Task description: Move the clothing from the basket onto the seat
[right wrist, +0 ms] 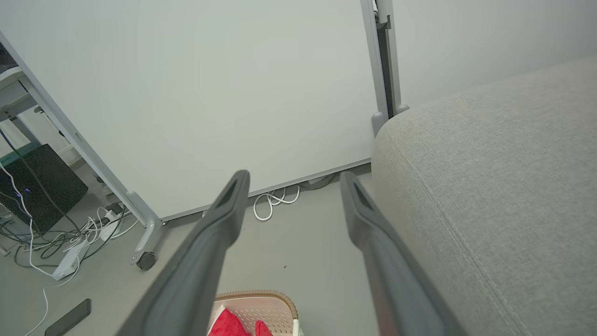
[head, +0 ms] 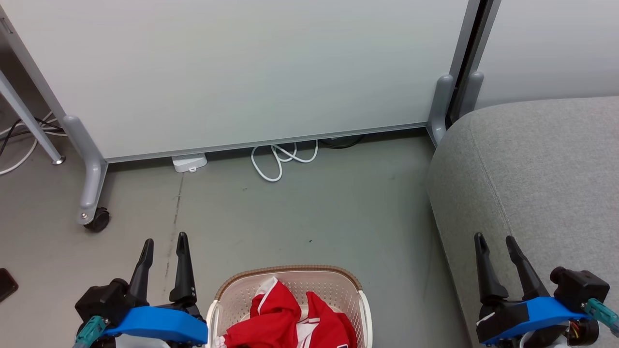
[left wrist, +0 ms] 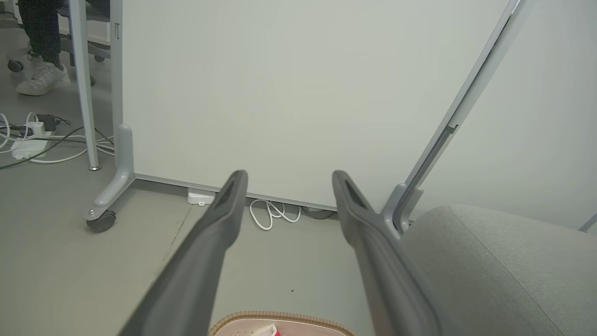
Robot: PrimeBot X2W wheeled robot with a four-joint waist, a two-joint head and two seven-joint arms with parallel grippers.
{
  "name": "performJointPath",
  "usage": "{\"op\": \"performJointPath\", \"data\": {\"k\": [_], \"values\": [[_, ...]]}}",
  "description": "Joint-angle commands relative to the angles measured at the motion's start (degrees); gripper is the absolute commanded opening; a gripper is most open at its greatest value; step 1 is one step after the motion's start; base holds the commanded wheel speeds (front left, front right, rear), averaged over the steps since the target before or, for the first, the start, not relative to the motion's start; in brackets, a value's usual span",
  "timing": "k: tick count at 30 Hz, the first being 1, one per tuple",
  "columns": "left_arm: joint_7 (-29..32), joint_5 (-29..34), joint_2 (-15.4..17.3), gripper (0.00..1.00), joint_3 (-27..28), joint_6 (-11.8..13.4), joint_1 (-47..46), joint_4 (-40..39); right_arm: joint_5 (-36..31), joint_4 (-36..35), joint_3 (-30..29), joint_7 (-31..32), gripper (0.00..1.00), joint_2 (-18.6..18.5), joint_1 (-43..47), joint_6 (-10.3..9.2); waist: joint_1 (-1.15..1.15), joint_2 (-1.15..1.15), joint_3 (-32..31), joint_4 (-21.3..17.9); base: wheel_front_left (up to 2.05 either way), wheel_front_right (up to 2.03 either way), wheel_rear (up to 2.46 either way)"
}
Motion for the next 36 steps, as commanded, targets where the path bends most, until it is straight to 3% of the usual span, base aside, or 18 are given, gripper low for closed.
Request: {"op": "performJointPath", "data": {"k": [1, 36], "values": [[-0.5, 1.4, 0.3, 1.00, -0.2, -0.2, -0.7, -0.1, -1.4, -0.2, 0.1, -0.6, 1.00, -0.5, -0.8, 0.10, 0.00, 0.00, 0.0, 0.0, 0.00, 0.00, 0.00], [-4.6, 15.6, -0.1, 1.00, -1.1, -0.6, -1.3, 4.2, -17.1, 1.2, 1.2, -4.5, 1.00, -0.6, -0.8, 0.15, 0.00, 0.00, -0.6, 0.4, 0.00, 0.00, 0.00]]}}
